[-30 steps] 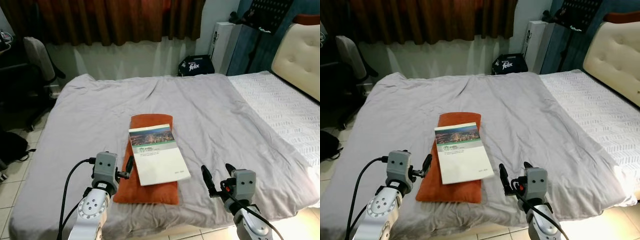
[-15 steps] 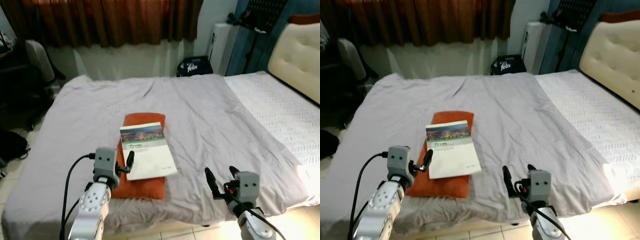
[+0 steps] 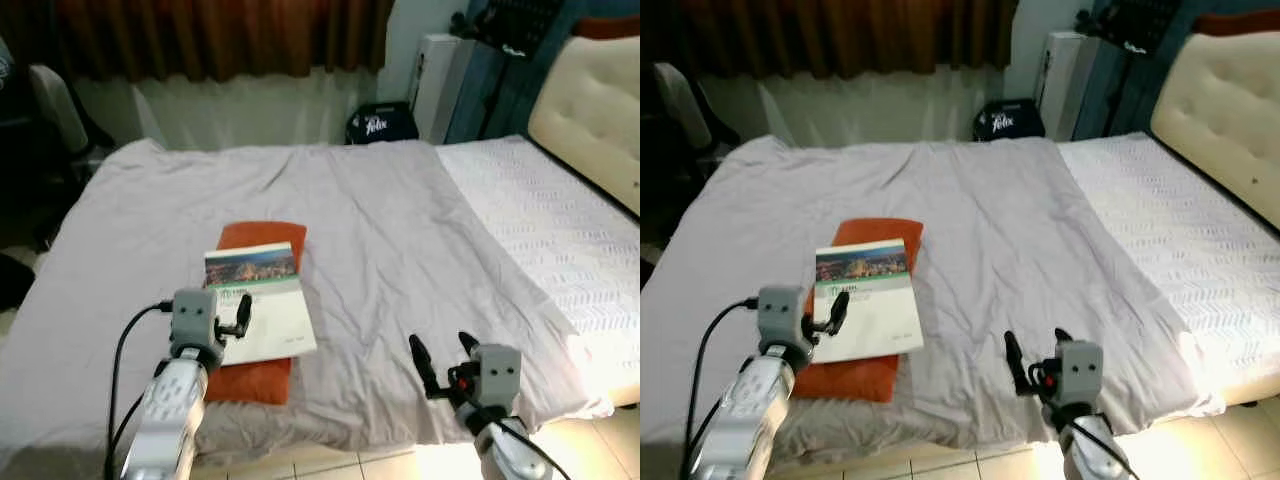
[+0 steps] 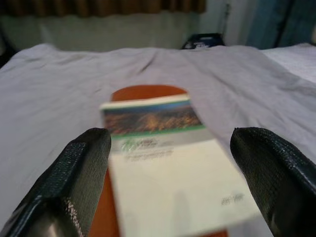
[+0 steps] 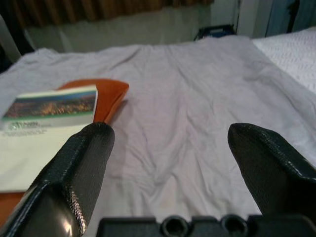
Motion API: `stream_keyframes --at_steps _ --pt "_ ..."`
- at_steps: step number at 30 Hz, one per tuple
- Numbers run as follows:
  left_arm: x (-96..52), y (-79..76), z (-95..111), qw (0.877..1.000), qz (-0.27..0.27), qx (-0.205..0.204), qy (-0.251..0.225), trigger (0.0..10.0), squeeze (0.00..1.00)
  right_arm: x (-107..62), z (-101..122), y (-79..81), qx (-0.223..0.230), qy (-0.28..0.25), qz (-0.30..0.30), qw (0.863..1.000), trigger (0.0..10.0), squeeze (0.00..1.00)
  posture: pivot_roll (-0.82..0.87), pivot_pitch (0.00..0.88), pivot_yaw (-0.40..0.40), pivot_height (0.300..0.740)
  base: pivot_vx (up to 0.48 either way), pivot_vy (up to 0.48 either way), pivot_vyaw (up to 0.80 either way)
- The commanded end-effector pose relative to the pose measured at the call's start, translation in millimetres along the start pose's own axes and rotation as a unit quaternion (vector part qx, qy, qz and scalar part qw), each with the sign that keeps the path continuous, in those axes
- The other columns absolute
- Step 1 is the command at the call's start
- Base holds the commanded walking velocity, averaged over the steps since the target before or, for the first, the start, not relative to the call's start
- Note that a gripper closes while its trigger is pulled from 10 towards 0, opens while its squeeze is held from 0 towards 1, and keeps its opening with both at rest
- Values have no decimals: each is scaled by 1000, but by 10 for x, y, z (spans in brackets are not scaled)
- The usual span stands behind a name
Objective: Clean up the room
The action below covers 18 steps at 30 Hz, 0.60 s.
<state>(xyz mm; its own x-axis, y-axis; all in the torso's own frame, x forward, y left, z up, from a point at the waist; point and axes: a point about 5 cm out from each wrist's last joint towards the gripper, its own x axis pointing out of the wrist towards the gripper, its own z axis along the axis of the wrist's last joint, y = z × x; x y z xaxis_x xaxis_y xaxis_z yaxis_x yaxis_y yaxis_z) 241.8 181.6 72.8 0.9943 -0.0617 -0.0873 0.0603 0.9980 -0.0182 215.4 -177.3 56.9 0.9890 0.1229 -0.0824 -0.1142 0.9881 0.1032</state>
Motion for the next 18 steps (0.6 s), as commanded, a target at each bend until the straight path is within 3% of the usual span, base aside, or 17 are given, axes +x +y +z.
stream_keyframes --at_steps 1,4,9,12,16,18 --pt "-100 65 217 999 2 6 -43 10000 0 -29 163 -32 -7 -35 -2 999 10000 0 -5 0 0 740 285 386 0" --pt "-214 72 280 998 -9 22 -51 10000 0 -98 187 -57 -14 -35 -3 999 10000 0 1 0 -4 740 289 385 0" --pt "-361 -43 305 998 -43 20 -46 10000 0 -234 211 -38 -26 -27 15 999 10000 0 18 0 -21 740 356 270 0" --pt "-292 -17 252 999 -30 21 -31 10000 0 -204 183 -26 -29 -17 18 999 10000 0 21 0 -25 740 450 0 0" --pt "-133 -81 207 997 -66 29 -5 10000 0 -149 192 27 -30 -16 26 999 10000 0 23 0 -27 740 474 0 0" --pt "86 -138 247 994 -81 66 -1 10000 0 -108 183 72 -33 -15 30 999 10000 0 20 0 -28 740 236 0 0"
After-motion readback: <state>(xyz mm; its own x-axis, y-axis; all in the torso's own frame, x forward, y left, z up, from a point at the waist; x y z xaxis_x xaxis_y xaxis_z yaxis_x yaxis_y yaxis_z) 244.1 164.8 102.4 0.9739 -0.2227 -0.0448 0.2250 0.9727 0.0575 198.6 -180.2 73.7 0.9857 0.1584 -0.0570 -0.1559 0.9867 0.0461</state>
